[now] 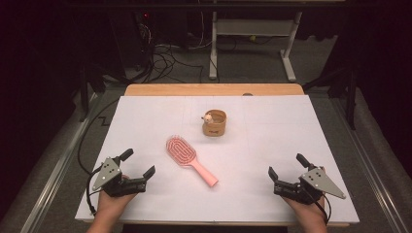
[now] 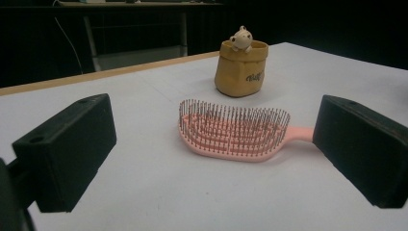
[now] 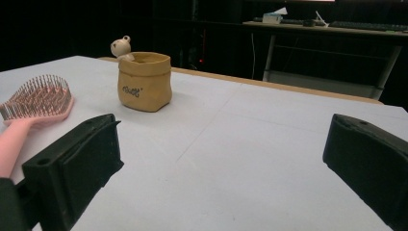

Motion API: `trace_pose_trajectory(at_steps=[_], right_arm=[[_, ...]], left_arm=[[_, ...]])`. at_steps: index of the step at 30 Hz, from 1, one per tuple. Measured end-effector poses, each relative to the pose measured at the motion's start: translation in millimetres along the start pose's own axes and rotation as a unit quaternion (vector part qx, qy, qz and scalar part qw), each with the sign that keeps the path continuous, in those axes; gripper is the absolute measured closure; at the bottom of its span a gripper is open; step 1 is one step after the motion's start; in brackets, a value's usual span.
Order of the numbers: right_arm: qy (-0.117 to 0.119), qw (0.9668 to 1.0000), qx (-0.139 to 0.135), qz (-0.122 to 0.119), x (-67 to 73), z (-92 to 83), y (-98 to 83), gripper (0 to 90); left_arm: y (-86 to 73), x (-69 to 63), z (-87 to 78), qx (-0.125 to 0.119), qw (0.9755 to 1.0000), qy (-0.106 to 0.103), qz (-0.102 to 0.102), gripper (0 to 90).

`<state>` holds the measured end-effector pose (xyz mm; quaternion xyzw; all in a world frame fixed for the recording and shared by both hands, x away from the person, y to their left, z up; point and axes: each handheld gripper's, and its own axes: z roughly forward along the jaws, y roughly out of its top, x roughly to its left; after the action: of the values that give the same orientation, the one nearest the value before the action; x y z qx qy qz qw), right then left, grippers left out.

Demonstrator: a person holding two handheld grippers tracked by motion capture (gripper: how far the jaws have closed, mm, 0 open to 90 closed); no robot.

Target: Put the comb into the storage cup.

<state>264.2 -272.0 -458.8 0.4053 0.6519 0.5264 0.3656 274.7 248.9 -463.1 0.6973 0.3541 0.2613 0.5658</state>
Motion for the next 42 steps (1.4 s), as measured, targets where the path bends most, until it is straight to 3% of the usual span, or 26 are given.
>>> trace_pose_trajectory(at_steps=[16, 27, 34, 42], right_arm=[[0.002, 1.0000, 0.006, 0.005, -0.1, 1.4, -1.0, 0.2], [0.008, 0.9999, 0.007, 0.005, -0.4, 2.1, -1.7, 0.3], [0.012, 0.9999, 0.010, 0.002, 0.7, 3.2, -1.9, 0.3], [0.016, 0.9998, 0.013, 0.002, 0.2, 3.6, -2.2, 0.3]], left_arm=[[0.2, 0.6, -0.5, 0.014, 0.9999, 0.005, 0.002, 0.0], [0.8, 1.7, -1.9, 0.011, 0.9999, 0.007, -0.003, 0.3], [1.2, 3.1, -3.4, 0.011, 0.9999, 0.006, -0.009, 1.9], [2.2, 3.3, -5.0, 0.011, 0.9999, 0.001, -0.011, 10.9]])
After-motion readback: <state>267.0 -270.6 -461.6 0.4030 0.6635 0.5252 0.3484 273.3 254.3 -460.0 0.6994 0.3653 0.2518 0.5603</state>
